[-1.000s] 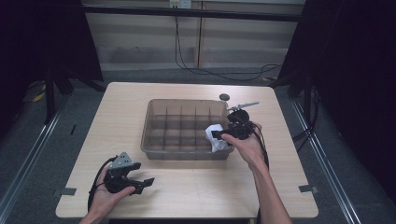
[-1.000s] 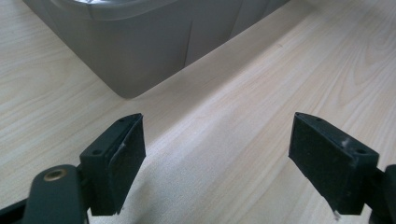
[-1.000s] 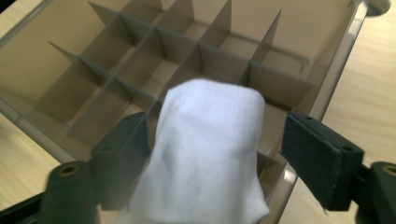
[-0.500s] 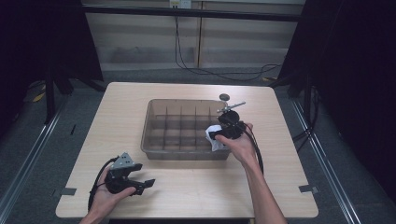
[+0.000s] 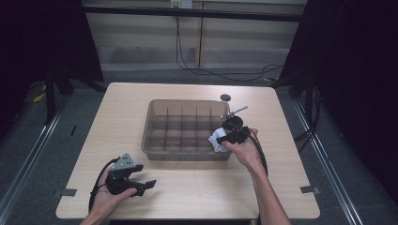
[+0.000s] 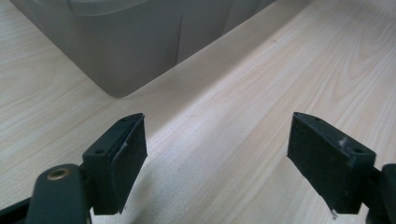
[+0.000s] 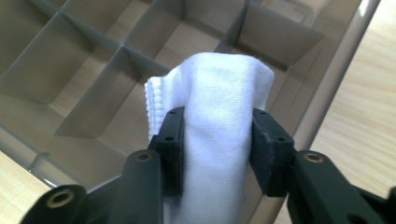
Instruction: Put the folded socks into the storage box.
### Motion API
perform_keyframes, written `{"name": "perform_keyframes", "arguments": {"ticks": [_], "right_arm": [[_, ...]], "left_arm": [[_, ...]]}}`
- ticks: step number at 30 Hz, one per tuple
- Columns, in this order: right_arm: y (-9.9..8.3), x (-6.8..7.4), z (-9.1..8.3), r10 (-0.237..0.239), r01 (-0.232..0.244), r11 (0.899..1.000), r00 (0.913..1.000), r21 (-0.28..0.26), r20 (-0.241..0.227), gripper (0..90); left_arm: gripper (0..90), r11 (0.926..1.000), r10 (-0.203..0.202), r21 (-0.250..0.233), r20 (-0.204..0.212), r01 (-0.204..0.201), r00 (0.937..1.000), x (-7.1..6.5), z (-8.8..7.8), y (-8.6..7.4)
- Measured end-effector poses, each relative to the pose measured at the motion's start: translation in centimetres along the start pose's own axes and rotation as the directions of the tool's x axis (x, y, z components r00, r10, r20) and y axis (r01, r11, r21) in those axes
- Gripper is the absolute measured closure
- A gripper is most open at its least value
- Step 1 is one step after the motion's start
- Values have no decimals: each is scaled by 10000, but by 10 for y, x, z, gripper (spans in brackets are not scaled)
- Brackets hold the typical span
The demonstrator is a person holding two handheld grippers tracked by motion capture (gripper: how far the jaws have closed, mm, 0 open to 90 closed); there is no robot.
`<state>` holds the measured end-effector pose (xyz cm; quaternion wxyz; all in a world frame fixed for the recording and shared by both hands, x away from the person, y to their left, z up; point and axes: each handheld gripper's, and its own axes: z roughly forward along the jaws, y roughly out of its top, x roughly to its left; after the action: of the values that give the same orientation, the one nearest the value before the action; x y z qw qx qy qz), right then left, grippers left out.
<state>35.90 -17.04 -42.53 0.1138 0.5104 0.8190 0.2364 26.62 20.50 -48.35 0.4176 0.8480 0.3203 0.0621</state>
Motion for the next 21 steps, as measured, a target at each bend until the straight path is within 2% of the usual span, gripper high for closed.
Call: {"name": "perform_keyframes", "arguments": {"ticks": [8, 15, 21], "right_arm": [[2, 2, 6, -306, 297, 9984, 9994, 489, 166, 650], [2, 2, 11, -231, 219, 9969, 9996, 760, 152, 682], [4, 6, 14, -488, 423, 9916, 9976, 1222, 501, 690]], "left_arm": [[195, 10000, 7, -46, -6, -7, 10000, 0, 0, 0], [195, 10000, 36, 5, -17, -36, 10000, 0, 0, 1], [196, 10000, 44, 20, -6, -44, 10000, 0, 1, 1]]}}
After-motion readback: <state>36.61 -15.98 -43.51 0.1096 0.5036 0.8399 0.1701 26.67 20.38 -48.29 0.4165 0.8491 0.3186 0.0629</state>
